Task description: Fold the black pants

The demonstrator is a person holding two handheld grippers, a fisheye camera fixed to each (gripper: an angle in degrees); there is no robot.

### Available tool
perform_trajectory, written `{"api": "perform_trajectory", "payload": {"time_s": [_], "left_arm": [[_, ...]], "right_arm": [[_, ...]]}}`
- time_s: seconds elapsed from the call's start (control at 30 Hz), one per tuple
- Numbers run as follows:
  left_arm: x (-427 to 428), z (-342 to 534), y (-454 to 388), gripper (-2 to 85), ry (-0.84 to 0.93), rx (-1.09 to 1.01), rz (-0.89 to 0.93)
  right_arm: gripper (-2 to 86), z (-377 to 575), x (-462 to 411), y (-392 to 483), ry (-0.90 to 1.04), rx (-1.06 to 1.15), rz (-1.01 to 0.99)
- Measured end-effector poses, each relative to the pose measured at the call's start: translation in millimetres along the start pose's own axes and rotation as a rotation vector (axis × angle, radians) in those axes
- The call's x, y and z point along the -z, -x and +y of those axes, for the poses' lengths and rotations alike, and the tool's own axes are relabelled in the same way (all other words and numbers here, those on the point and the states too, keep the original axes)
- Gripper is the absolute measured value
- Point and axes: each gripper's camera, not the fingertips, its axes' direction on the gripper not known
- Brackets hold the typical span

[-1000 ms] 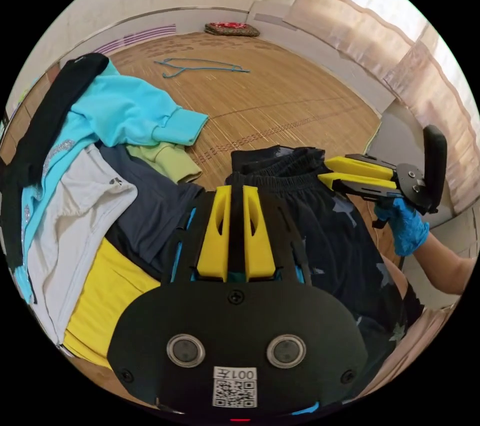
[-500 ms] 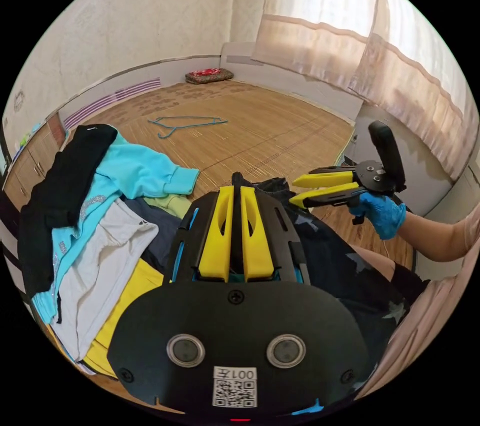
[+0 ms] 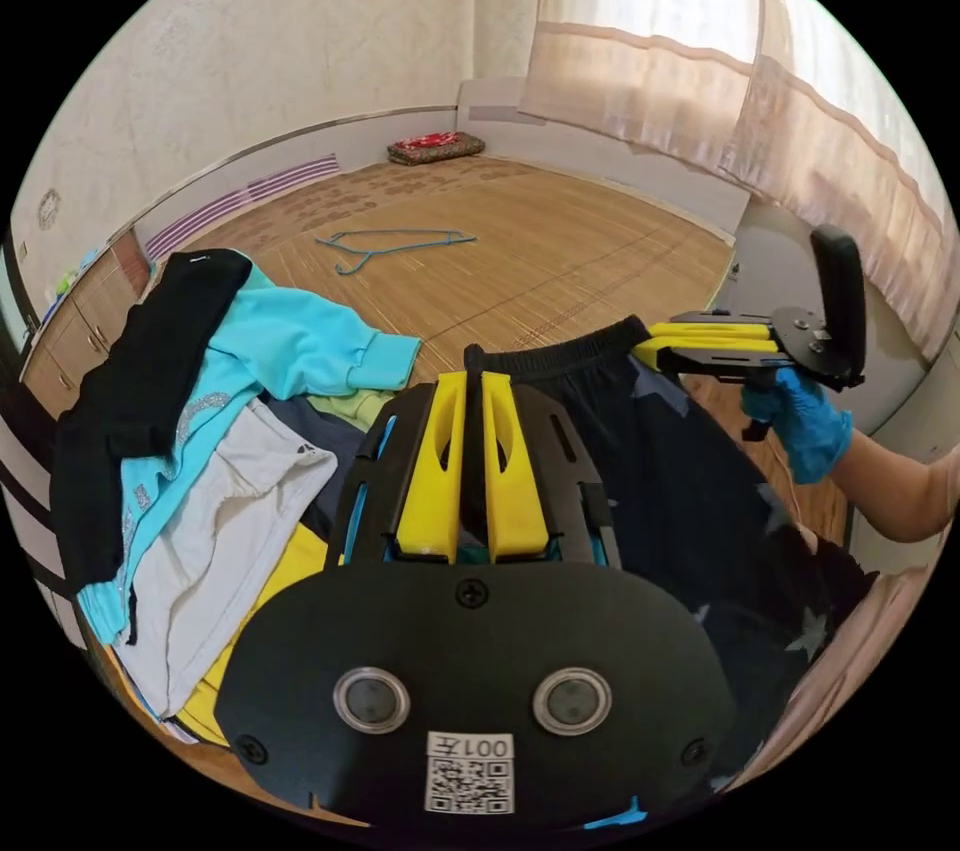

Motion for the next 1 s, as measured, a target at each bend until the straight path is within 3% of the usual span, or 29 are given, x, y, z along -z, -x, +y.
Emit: {"api": "perform_trajectory", "payload": {"time_s": [0.2, 0.33, 0.53, 0.7, 1.0], "left_arm": [[-70, -4, 11, 1.3, 0.22, 0.057, -0.016], [-72, -1, 19, 2.3, 0.209, 0.086, 0.029], [-31, 7, 46, 2.4, 0.162, 0.132, 0.042], [33, 61, 53, 2.5, 0.098, 0.18, 0.108], [66, 133, 11, 3.6, 0.179, 0.17, 0.286]], "right_arm": [[2.1, 0, -53, -11, 0.146, -0.017, 0.065], [2.2, 9, -55, -20, 0.135, -0.061, 0.022], [4.6, 20, -20, -25, 0.135, -0.058, -0.031], [8.3, 51, 30, -5, 0.159, -0.033, -0.195], [11.1, 75, 46, 38, 0.278, -0.016, -0.241]]}}
